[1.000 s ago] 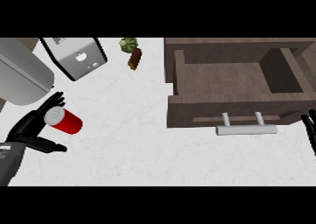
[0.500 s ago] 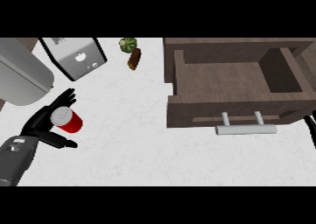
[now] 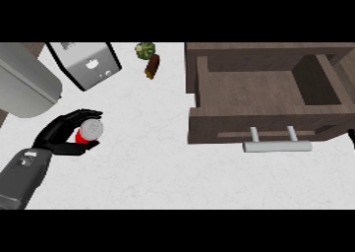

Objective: Pick up the can, place it into the drawer and close the drawer

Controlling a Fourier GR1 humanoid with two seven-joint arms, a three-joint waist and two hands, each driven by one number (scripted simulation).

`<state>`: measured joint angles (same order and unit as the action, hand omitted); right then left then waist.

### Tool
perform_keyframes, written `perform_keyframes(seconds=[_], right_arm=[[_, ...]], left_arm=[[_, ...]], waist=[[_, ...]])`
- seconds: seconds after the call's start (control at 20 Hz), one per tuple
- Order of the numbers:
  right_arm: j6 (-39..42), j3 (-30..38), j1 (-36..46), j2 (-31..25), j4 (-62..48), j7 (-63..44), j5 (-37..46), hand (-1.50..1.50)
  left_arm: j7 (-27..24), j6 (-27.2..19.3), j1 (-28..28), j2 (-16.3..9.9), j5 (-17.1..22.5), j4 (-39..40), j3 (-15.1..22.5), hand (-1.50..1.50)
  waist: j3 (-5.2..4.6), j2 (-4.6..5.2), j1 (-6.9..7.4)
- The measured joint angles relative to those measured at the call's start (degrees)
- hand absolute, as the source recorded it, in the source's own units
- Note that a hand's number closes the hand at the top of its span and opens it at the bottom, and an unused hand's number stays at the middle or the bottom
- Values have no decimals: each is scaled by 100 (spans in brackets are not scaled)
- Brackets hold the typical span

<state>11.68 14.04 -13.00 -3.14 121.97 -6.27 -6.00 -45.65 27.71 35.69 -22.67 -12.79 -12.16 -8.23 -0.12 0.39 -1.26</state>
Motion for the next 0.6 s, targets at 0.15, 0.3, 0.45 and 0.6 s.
perform_keyframes(seconds=[0.15, 0.3, 0.45, 0.6], right_arm=[[-47, -72, 15, 54, 46, -28, 88, -150], [-73, -75, -69, 117, 148, -81, 58, -150], [-38, 6, -124, 102, 147, -23, 20, -150], [12, 52, -243, 104, 267, -45, -62, -150]], left_arm=[[61, 42, 60, 121, 69, -44, -23, 150], [207, 253, 66, 150, 153, -101, -35, 150], [320, 379, 80, 170, 228, -225, -38, 150], [394, 396, -2, 278, 347, -451, -55, 150]], waist=[[1, -6, 9], [5, -16, 25], [6, -23, 39], [11, -39, 69]])
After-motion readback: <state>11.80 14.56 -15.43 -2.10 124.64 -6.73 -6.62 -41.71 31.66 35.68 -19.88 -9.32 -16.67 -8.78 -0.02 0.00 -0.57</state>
